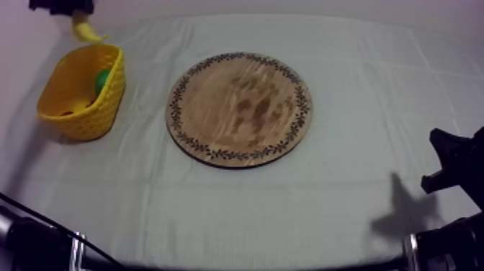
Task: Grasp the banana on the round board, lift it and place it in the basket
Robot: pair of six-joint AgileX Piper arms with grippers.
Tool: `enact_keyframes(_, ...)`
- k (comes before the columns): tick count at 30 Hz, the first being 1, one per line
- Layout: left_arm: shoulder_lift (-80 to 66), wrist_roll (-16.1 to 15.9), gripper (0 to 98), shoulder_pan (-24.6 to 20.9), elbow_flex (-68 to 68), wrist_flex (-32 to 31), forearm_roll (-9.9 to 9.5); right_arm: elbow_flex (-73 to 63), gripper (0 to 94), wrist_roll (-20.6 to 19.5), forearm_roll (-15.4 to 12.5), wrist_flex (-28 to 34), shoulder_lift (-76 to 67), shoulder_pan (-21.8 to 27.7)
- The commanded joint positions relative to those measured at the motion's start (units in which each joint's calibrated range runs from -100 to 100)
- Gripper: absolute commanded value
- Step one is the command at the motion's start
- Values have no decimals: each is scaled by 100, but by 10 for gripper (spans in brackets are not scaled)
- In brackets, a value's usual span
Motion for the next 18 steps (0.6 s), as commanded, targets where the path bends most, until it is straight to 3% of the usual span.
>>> enact_keyframes(1,-8,-67,263,-237,492,-5,-18,-3,3,-1,2,-2,0,0)
enact_keyframes(18,664,-224,246,-616,1225,80,-26,-3,3,-1,2,-2,0,0)
